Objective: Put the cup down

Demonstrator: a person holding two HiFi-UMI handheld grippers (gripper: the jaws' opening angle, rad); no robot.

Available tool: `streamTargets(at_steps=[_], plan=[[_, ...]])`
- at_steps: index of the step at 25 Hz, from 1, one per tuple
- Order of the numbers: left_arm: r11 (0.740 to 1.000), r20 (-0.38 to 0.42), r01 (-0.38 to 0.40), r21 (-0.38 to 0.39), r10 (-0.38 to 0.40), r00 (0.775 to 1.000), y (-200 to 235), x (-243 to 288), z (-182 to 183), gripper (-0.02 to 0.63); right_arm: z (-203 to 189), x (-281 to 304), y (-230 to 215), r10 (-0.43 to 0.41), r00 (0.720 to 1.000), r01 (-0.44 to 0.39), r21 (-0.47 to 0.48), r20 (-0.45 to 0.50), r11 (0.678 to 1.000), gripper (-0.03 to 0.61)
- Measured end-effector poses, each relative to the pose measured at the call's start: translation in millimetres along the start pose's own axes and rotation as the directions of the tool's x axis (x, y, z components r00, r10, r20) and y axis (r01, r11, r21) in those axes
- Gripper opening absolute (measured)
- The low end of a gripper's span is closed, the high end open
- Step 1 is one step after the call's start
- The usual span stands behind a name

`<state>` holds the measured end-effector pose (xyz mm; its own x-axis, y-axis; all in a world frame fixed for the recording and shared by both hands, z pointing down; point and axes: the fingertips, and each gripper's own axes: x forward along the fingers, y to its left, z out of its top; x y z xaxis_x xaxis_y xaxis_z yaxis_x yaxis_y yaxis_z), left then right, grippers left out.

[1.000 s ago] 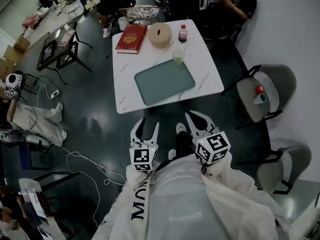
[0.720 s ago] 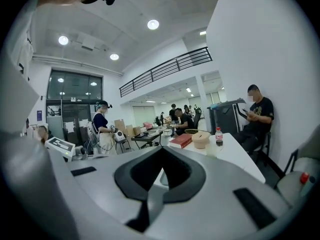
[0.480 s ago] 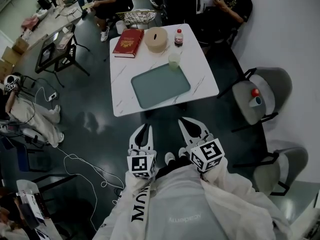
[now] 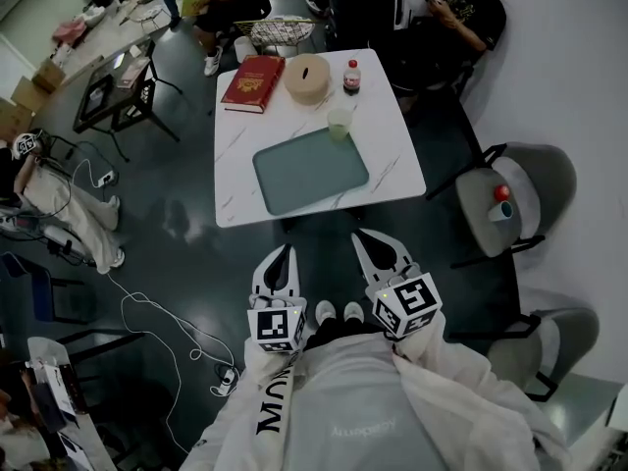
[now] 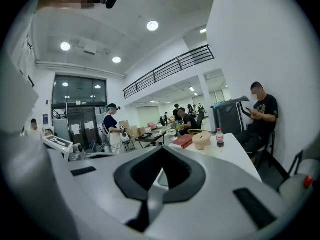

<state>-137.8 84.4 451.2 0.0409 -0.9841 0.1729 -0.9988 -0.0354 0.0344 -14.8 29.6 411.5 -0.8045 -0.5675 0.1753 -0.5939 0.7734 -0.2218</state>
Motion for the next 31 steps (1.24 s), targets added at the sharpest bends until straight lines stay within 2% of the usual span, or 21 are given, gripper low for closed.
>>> streamTargets(at_steps=[9,18,31], plan=[[0.998,-0.007,-0.013,0.055,0.014,1.0,-24.7,19.0,15.5,0.012,-2.3,-7.3,-26.5,0.024,1.0,-0.024,0.01,-0.012,1.0,0.005],[0.999,-0.029,-0.018,0.05,0.02,0.999,-28.1,26.1,14.1,0.012,-2.3,-6.2,-36.8,0.028,1.0,-0.028,0.034,-0.007,0.999,0.005],[0.999,-0.053,-0.022,0.037,0.024,0.998,-9.5,28.4,3.9,0.012,-2.8,6.5,-35.4,0.013,1.0,-0.013,0.03,-0.013,0.999,0.006]])
